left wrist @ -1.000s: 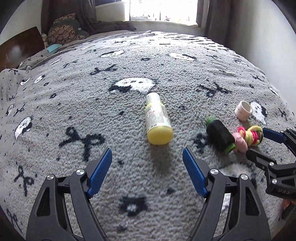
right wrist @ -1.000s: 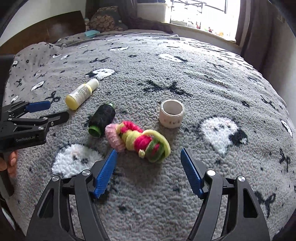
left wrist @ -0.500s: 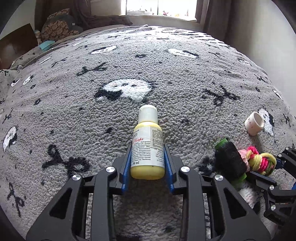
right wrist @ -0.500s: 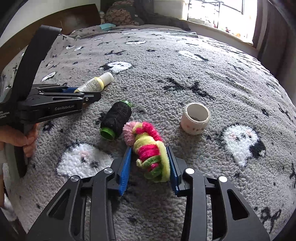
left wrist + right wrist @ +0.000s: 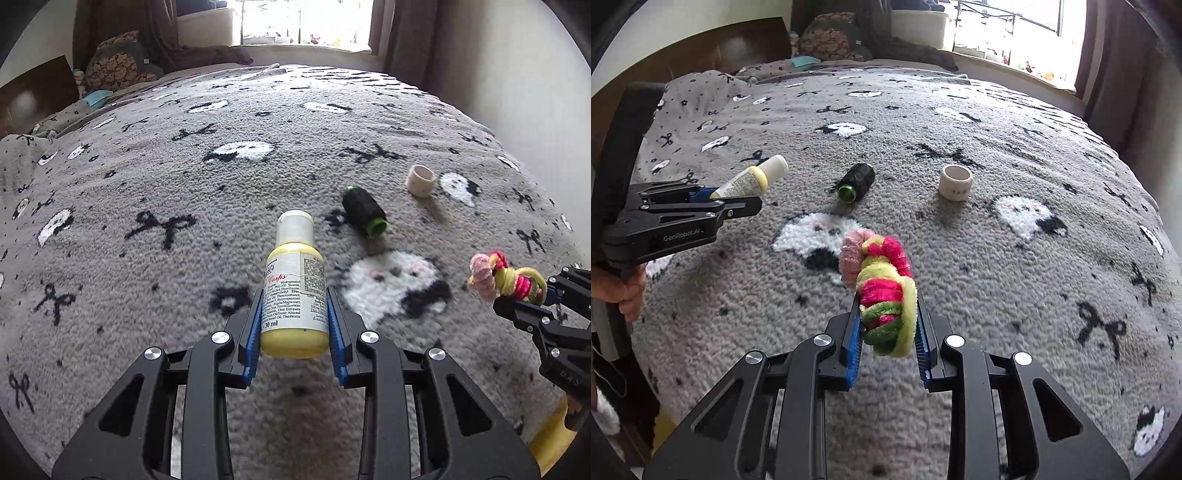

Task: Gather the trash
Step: 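Grasp the yellow bottle with the left tool while the right tool grasps the hair ties, then lower the yellow bottle and hair ties into the bin and release both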

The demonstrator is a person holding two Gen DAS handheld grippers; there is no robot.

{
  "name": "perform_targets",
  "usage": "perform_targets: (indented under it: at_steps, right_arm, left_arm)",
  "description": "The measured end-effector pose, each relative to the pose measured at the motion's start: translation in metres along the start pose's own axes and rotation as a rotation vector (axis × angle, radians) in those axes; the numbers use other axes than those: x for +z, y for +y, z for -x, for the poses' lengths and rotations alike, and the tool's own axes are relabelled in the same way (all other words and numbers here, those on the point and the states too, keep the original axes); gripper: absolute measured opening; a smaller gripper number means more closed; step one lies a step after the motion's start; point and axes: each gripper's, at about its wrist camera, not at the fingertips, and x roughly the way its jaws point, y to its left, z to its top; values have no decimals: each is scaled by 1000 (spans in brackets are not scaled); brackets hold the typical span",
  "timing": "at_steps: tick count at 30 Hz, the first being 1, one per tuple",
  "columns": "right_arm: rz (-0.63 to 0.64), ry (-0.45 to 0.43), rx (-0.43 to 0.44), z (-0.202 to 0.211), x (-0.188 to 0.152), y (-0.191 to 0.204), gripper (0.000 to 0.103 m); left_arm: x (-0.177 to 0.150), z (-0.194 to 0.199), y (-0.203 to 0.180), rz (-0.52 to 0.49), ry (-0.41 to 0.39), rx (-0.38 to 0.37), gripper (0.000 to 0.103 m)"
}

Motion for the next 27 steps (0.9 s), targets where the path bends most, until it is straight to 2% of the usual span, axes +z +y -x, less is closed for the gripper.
perform_targets:
  at_steps: [8, 16, 27]
  right_arm:
    - [-51, -37, -7, 55, -47, 11, 26]
    - [-33, -82, -37, 99, -88, 32, 26]
    - [-57, -110, -11, 138, -149, 53, 26]
  left_arm:
    - [-51, 63, -27, -33, -49, -47, 29]
    - [-93, 112, -47, -76, -106, -62, 29]
    - [-156, 147, -65, -100, -107, -78, 29]
